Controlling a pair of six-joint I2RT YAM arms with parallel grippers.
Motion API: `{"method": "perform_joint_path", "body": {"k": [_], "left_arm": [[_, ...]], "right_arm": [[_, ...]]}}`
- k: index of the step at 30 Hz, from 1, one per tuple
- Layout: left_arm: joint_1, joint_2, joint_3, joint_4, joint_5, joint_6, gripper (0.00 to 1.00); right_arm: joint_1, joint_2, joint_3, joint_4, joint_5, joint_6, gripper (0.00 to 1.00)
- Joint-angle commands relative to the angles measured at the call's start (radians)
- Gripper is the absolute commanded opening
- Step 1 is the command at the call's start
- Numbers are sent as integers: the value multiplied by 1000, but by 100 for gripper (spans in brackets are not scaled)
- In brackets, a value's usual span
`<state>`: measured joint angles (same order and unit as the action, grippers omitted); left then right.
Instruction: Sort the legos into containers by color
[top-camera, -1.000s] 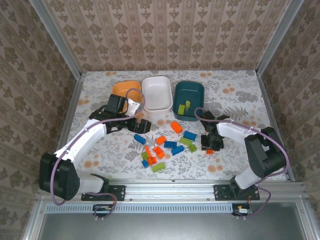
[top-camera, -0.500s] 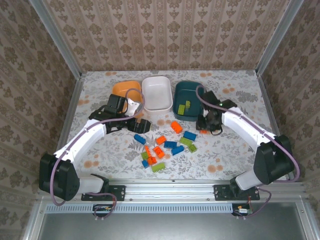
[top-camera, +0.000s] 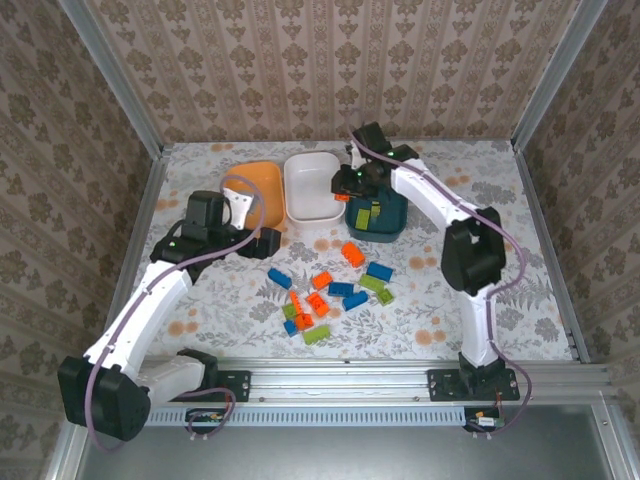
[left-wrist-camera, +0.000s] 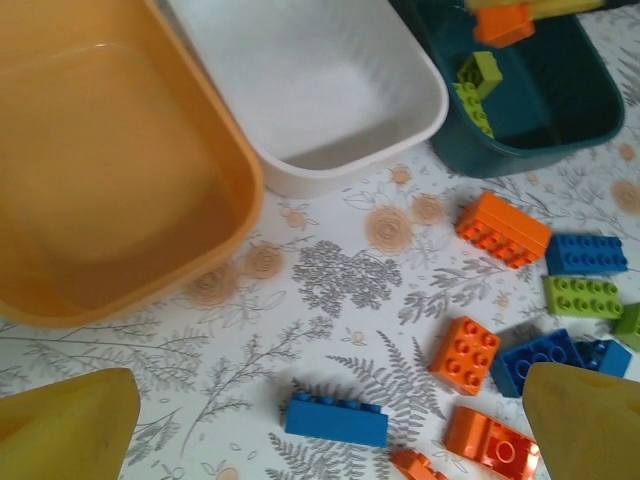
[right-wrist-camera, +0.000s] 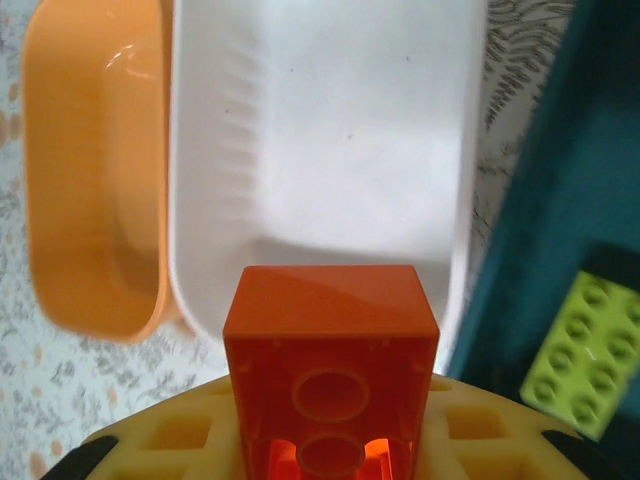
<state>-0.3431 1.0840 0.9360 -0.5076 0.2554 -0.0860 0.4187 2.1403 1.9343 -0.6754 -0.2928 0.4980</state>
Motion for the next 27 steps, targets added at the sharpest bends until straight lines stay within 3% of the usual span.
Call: {"method": "perform_joint_path", "body": {"k": [1,8,11,15,21,27], "left_arm": [[20,-18,-15,30,-23,-19,100],[44,-4,-11,34,11,-29,100],[54,-3,-13,38,23,-34,100],[61,2,-13,38,30,-35,100],[61,4,-13,37,36,-35,100],[62,1,-8,32,37,-34,100]], "right_arm": [[17,100,105,56,-23,26,29],[33,330,400,-34,-2,32,35],[32,394,503,-70,10,40,49],[33,398,545,-73,15,49,55],[47,255,457,-119,82,-1,59],[110,-46,98,-150,228,-116,64]]}}
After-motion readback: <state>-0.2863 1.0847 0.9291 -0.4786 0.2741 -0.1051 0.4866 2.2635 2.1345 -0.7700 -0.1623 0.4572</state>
